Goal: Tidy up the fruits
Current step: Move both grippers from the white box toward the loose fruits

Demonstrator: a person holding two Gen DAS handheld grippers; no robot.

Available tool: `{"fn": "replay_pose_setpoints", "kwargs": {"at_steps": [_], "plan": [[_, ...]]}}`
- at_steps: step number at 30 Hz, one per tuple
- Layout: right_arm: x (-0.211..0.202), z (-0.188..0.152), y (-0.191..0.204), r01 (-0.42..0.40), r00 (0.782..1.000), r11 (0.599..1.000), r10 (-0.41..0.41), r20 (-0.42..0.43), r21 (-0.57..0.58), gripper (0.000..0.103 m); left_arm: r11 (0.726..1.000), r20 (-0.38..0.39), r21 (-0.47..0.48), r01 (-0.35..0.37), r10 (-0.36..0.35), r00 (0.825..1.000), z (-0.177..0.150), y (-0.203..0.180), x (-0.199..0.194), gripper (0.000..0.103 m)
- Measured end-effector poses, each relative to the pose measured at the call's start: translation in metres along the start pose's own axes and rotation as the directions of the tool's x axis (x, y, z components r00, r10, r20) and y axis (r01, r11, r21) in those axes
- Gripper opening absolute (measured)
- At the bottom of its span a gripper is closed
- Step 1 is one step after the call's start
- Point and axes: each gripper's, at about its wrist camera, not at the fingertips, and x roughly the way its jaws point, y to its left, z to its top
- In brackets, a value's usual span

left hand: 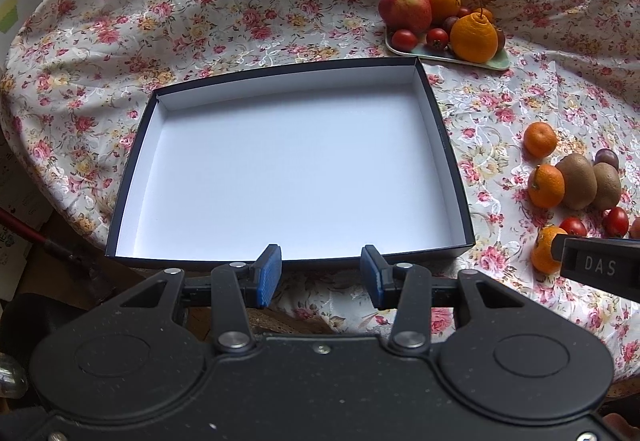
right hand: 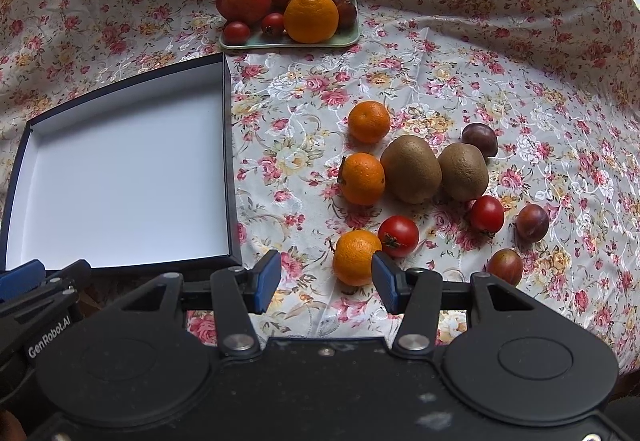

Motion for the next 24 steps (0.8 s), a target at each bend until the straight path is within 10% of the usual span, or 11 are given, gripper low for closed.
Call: {"fn": "replay_pose_setpoints", "kwargs": {"at_steps": [24], "plan": [[-0.009, -0.013, -0.147, 0.066, 0.996, 0.944, -0.046, -0.070, 0.322, 0.053, 0.963, -0.100, 0.194, 0.189, -0.173, 0.980, 0.009, -0.113, -0.012, 0.052]]}}
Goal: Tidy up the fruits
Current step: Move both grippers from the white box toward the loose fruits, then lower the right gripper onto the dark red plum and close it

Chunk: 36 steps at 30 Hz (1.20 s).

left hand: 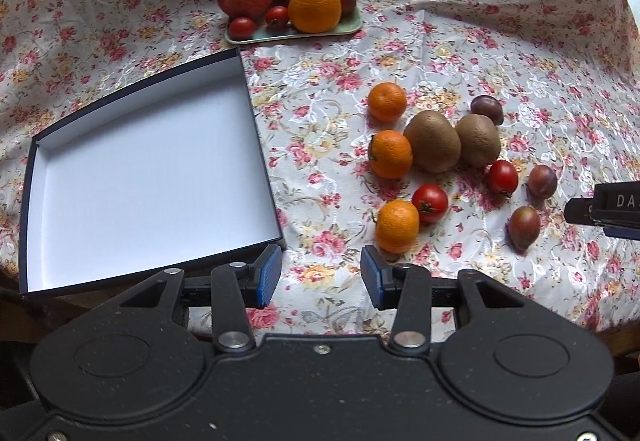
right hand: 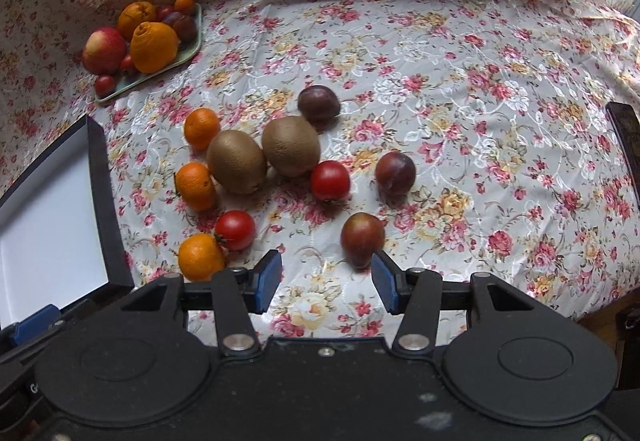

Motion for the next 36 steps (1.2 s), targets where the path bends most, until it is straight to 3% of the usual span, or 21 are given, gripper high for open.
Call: {"fn": "replay_pose_setpoints", "kwargs": {"at_steps": [6, 13, 21, 25, 29, 36], "plan": [[-0.008, 0.018, -0.034, 0.023, 1.000, 0.997, -0.024, 0.017, 0.070, 0.052, 0.999, -0.035, 0.015, 0.028, -0.028, 0.999, 0.025, -0.013, 0.004, 0.052], [0.004, 0.044, -0.069, 0.109, 0.992, 0.948, -0.122, 0.025, 0.300, 0.044, 0.999, -0.043, 0.042, 0.008, -0.006, 0.999, 0.060, -0.024, 0.020, 0.052], [0.041, 0.080, -0.073, 0.113, 0.991, 0.966, -0.093, -0.095, 0.234, 0.044, 0.995, -0.066, 0.103, -0.010, 0.017, 0.998, 0.080, -0.038, 0.047, 0.052], [0.058, 0.084, -0.065, 0.096, 0.987, 0.973, -0.067, -0.144, 0.210, 0.038, 0.996, -0.099, 0.092, 0.006, 0.003, 0.995, 0.081, -0.038, 0.061, 0.052], [0.066, 0.081, -0.053, 0.075, 0.989, 0.978, -0.047, -0.142, 0.196, 0.037, 0.998, -0.144, 0.062, 0.024, -0.015, 0.989, 0.082, -0.035, 0.071, 0.052], [0.086, 0.077, -0.033, 0.107, 0.988, 0.989, -0.094, -0.125, 0.097, 0.035, 0.998, -0.168, 0.038, 0.055, -0.048, 0.985, 0.084, -0.032, 0.075, 0.051]]}}
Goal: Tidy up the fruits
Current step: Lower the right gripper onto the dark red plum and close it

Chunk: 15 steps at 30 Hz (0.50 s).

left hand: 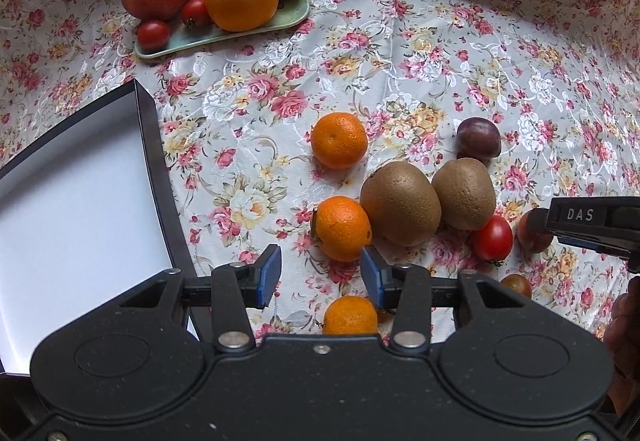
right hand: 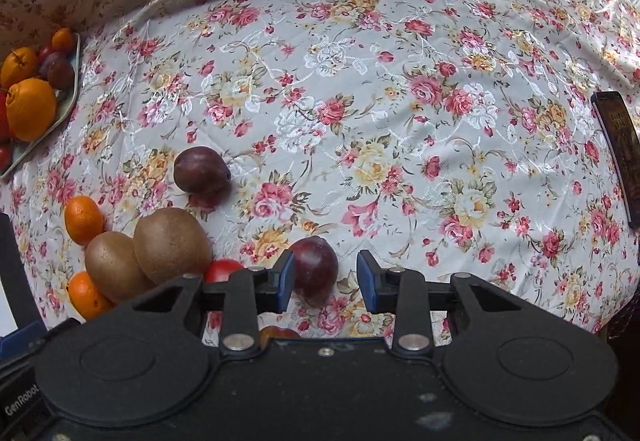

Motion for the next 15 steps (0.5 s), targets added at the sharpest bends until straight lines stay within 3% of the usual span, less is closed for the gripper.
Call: {"fn": "replay_pose_setpoints", "kwargs": {"at_steps": [7, 15], "plan": [[0.011, 0.005, 0.002, -0.044, 0.999, 0.998, 0.045, -0.019, 0.051, 0.034, 0.999, -0.028, -0.046, 0.005, -0.006, 1.000, 0.003, 0.012, 0.011, 0.051], [0.015, 0.002, 0.010, -0.016, 1.000, 0.999, 0.016, 0.007, 0.048, 0.034, 0.998, -0.043, -0.069, 0.013, -0.016, 0.999, 0.005, 0.010, 0.015, 0.051]]}}
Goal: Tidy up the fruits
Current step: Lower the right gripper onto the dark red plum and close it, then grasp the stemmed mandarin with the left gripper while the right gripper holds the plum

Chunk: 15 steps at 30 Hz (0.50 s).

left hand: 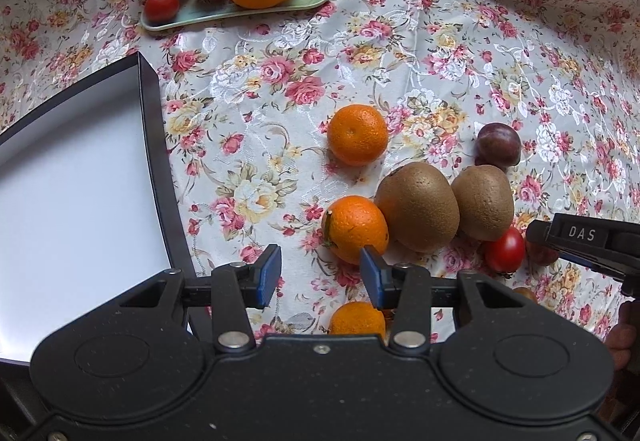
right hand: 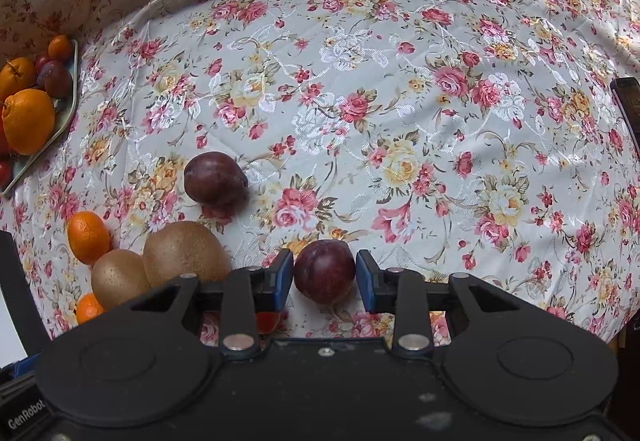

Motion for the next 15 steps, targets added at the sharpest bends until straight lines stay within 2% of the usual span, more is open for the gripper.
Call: {"fn": "replay_pose_setpoints", "kwargs": {"at_steps": [3, 7, 10, 15], "plan": [[0.004, 0.001, -0.001, -0.006, 1.000, 1.000, 0.005, -0.017, -0.004, 0.035, 1.000, 0.001, 0.012, -0.004, 0.004, 1.000, 0.000, -0.003, 0.000, 0.051], [0.018, -0.001, -0.011, -0.010, 0.998, 0.999, 0.013, -0.068, 0.046, 0.035, 1.000, -0.002, 0.020, 0.001, -0.001, 1.000, 0.000, -0.005, 0.001, 0.051], [0.019, -0.004, -0.014, -0.012, 0.999, 0.997, 0.016, -0.048, 0.082, 0.035, 1.000, -0.006, 0.023, 0.004, -0.004, 1.000, -0.001, -0.006, 0.002, 0.051], [0.018, -0.005, -0.017, -0.010, 1.000, 0.997, 0.012, -0.029, 0.075, 0.035, 1.000, -0.008, 0.025, 0.006, -0.005, 1.000, 0.000, -0.007, 0.003, 0.051]]}}
